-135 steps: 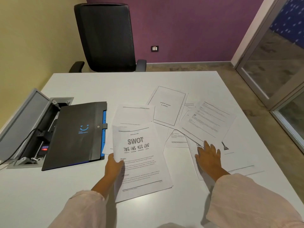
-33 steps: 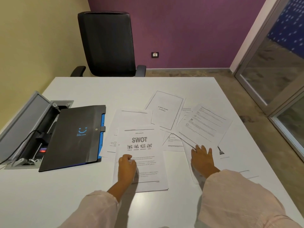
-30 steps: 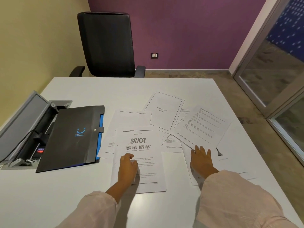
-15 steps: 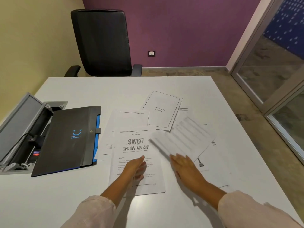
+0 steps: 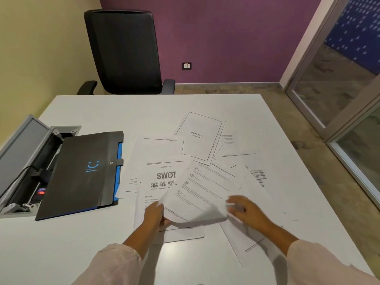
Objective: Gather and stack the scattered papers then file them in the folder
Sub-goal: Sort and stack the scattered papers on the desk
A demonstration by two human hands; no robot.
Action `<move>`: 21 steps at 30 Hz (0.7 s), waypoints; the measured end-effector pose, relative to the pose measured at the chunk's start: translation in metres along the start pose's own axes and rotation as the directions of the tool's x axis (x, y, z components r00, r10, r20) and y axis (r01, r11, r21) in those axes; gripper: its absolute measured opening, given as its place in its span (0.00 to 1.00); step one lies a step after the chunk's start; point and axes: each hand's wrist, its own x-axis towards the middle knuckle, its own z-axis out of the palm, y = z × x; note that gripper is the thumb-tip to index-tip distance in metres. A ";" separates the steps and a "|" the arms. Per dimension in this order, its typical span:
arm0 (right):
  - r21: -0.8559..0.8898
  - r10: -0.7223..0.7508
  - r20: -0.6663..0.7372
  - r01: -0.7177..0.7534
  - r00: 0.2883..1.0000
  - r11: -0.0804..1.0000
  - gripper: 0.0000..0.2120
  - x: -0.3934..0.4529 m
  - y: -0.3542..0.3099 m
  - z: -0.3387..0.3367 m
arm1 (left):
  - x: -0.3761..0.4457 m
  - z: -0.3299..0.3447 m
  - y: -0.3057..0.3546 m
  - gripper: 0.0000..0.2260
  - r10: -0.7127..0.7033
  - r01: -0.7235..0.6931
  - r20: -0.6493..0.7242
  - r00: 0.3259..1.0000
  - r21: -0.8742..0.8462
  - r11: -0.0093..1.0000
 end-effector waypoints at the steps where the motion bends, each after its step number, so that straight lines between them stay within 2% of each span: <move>1: -0.121 0.075 -0.094 -0.086 0.993 0.989 0.31 0.006 0.011 -0.012 | 0.000 -0.001 -0.001 0.09 0.004 -0.003 -0.016 1.000 0.001 1.000; 3: -0.373 0.281 -0.249 -0.360 0.927 0.855 0.34 0.014 0.027 -0.034 | 0.002 -0.002 -0.003 0.08 0.009 -0.008 -0.026 1.000 0.008 1.000; 4: -0.425 0.376 -0.299 -0.475 0.877 0.771 0.35 0.016 0.031 -0.042 | 0.003 -0.001 -0.003 0.07 0.011 -0.011 -0.015 1.000 0.028 1.000; 7: -0.460 0.517 -0.292 -0.592 0.805 0.662 0.36 0.017 0.040 -0.049 | -0.010 0.007 -0.005 0.05 -0.008 0.007 0.052 0.999 0.024 1.000; 9: -0.443 0.537 -0.303 -0.615 0.787 0.652 0.35 0.019 0.042 -0.048 | -0.018 0.012 -0.012 0.10 -0.038 0.044 0.118 0.992 -0.045 0.998; 11: -0.345 0.557 -0.303 -0.634 0.773 0.692 0.34 0.020 0.043 -0.049 | -0.020 0.015 -0.021 0.11 -0.056 0.057 0.174 0.983 0.004 0.998; 14: -0.006 0.574 -0.196 -0.586 0.795 0.810 0.34 0.023 0.039 -0.050 | -0.020 0.019 -0.026 0.11 -0.104 0.059 0.288 0.952 0.161 0.985; 17: 0.261 0.572 -0.145 -0.527 0.807 0.809 0.39 0.021 0.026 -0.049 | -0.021 0.029 -0.019 0.10 -0.132 0.036 0.356 0.925 0.265 0.964; 21: 0.329 0.588 -0.093 -0.533 0.803 0.780 0.28 0.018 0.020 -0.038 | -0.021 0.038 -0.010 0.08 -0.200 0.032 0.422 0.884 0.373 0.927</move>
